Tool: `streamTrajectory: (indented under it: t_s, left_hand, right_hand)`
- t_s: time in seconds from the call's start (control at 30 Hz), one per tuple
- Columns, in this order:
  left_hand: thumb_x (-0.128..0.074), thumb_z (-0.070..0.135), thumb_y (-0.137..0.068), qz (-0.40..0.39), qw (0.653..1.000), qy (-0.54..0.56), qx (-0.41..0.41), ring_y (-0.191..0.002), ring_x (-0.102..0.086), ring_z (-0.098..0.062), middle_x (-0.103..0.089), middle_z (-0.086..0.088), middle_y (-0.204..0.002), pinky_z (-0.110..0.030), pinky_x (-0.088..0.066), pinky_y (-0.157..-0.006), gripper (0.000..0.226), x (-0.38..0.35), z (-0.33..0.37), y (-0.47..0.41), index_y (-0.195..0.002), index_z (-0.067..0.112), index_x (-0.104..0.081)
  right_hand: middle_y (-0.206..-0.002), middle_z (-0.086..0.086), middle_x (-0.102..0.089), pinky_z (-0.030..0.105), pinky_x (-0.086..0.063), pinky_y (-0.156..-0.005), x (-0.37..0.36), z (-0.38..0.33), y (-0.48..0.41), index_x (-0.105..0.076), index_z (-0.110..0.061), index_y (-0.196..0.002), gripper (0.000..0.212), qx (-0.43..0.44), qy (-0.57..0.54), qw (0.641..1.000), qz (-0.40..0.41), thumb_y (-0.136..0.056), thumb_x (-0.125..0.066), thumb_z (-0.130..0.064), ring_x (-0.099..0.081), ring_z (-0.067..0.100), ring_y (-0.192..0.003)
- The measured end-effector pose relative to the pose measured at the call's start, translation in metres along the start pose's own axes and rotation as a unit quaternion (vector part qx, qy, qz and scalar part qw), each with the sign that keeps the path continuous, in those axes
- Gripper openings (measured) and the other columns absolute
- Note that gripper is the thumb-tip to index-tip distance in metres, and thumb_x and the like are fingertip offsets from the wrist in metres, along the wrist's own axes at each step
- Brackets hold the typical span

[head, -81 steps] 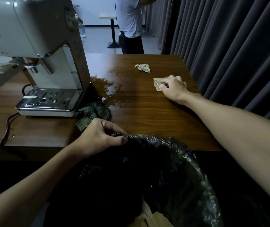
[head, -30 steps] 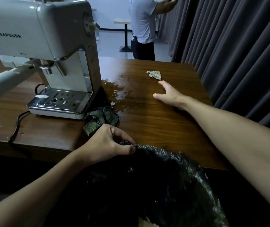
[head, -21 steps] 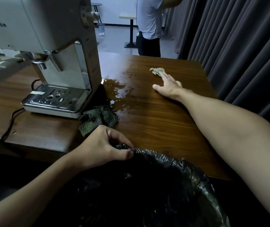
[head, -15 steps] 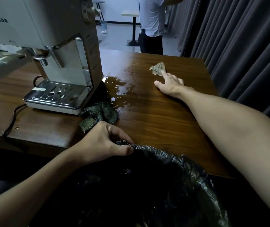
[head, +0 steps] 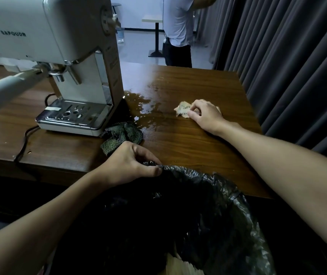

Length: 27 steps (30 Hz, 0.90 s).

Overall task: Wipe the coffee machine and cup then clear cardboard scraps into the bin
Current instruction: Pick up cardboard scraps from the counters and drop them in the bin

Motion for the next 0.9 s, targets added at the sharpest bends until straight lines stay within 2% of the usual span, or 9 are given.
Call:
streamTrajectory:
  t_s: [0.1,0.23,0.3,0.47,0.57,0.67,0.77,0.83,0.9]
  left_hand:
    - [-0.086,0.013,-0.074,0.000,1.000,0.003,0.002,-0.064,-0.068,-0.004,-0.078,-0.004,-0.077,-0.015,-0.050,-0.060,0.010,-0.001,0.003,0.001,-0.079,0.021,-0.082]
    - [-0.085,0.011,-0.077,0.000,1.000,0.001,0.010,-0.061,-0.067,-0.009,-0.077,-0.009,-0.075,-0.019,-0.051,-0.056,0.011,-0.002,0.007,0.003,-0.074,0.021,-0.082]
    - [-0.084,0.010,-0.078,-0.002,1.000,0.006,0.009,-0.061,-0.067,-0.011,-0.077,-0.012,-0.075,-0.021,-0.052,-0.056,0.015,-0.003,0.008,0.005,-0.071,0.023,-0.082]
    - [-0.082,0.006,-0.079,-0.037,0.999,0.025,0.000,-0.056,-0.065,-0.008,-0.074,-0.002,-0.066,-0.021,-0.052,-0.055,0.022,-0.004,0.013,0.009,-0.065,0.022,-0.080]
    - [-0.081,0.004,-0.079,-0.057,0.998,0.020,-0.010,-0.058,-0.066,-0.009,-0.074,-0.002,-0.067,-0.024,-0.053,-0.058,0.023,0.001,0.017,0.008,-0.065,0.021,-0.079]
    - [-0.082,0.003,-0.079,-0.067,0.996,0.004,-0.054,-0.056,-0.064,-0.008,-0.073,-0.001,-0.066,-0.023,-0.052,-0.055,0.024,0.001,0.028,0.006,-0.065,0.022,-0.078]
    - [-0.082,0.004,-0.079,-0.096,0.990,0.007,-0.102,-0.056,-0.062,-0.009,-0.072,-0.006,-0.067,-0.021,-0.049,-0.052,0.017,-0.009,0.044,0.005,-0.069,0.017,-0.078]
    - [-0.083,0.007,-0.079,-0.125,0.985,0.022,-0.121,-0.055,-0.060,-0.010,-0.071,-0.008,-0.066,-0.020,-0.047,-0.050,0.012,-0.021,0.056,0.006,-0.072,0.015,-0.079]
    - [-0.084,0.008,-0.078,-0.155,0.978,0.030,-0.139,-0.053,-0.060,-0.008,-0.071,-0.005,-0.064,-0.018,-0.046,-0.048,0.012,-0.038,0.067,0.009,-0.071,0.016,-0.079]
  right_hand:
    - [-0.108,-0.007,-0.059,0.044,-0.039,-0.098,0.008,-0.005,0.025,-0.060,-0.026,-0.090,0.011,-0.024,-0.038,0.999,0.024,-0.085,-0.069,-0.031,-0.053,0.019,-0.108]
    - [-0.114,0.001,-0.055,0.029,-0.050,-0.083,0.026,-0.019,0.057,-0.051,-0.020,-0.119,0.045,-0.081,-0.121,0.989,0.007,-0.080,-0.071,-0.010,-0.055,0.016,-0.100]
    - [-0.112,0.001,-0.058,0.021,-0.049,-0.071,0.037,-0.026,0.079,-0.054,-0.021,-0.120,0.041,-0.108,-0.143,0.984,0.005,-0.084,-0.067,-0.007,-0.057,0.009,-0.091]
    - [-0.103,0.007,-0.071,0.034,-0.059,-0.081,0.075,-0.061,0.148,-0.065,-0.017,-0.109,0.026,-0.164,-0.241,0.957,0.006,-0.086,-0.065,-0.004,-0.070,0.019,-0.090]
    - [-0.095,0.007,-0.075,0.030,-0.060,-0.076,0.096,-0.092,0.196,-0.068,-0.011,-0.107,0.022,-0.156,-0.319,0.935,-0.011,-0.086,-0.067,-0.002,-0.072,0.022,-0.088]
    - [-0.094,-0.003,-0.075,0.021,-0.054,-0.078,0.101,-0.118,0.237,-0.072,-0.017,-0.107,0.020,-0.144,-0.264,0.953,-0.046,-0.087,-0.071,-0.016,-0.070,0.010,-0.089]
    - [-0.106,-0.007,-0.070,0.015,-0.046,-0.089,0.100,-0.127,0.267,-0.068,-0.019,-0.118,0.031,-0.163,-0.156,0.974,0.017,-0.087,-0.071,-0.025,-0.064,0.003,-0.099]
    - [-0.114,-0.009,-0.066,0.005,-0.042,-0.086,0.100,-0.129,0.288,-0.062,-0.020,-0.126,0.040,-0.187,-0.132,0.973,0.023,-0.088,-0.070,-0.028,-0.060,-0.001,-0.104]
    - [-0.109,-0.018,-0.067,0.004,-0.043,-0.079,0.100,-0.127,0.312,-0.064,-0.026,-0.120,0.033,-0.216,-0.115,0.970,0.001,-0.088,-0.069,-0.032,-0.060,-0.008,-0.099]
Point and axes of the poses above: each hand's wrist, its own y-axis away from the middle knuckle, its own x-axis out of the back of the hand, z = x × y, the point moved 3 cm from there along -y, towards the middle knuckle
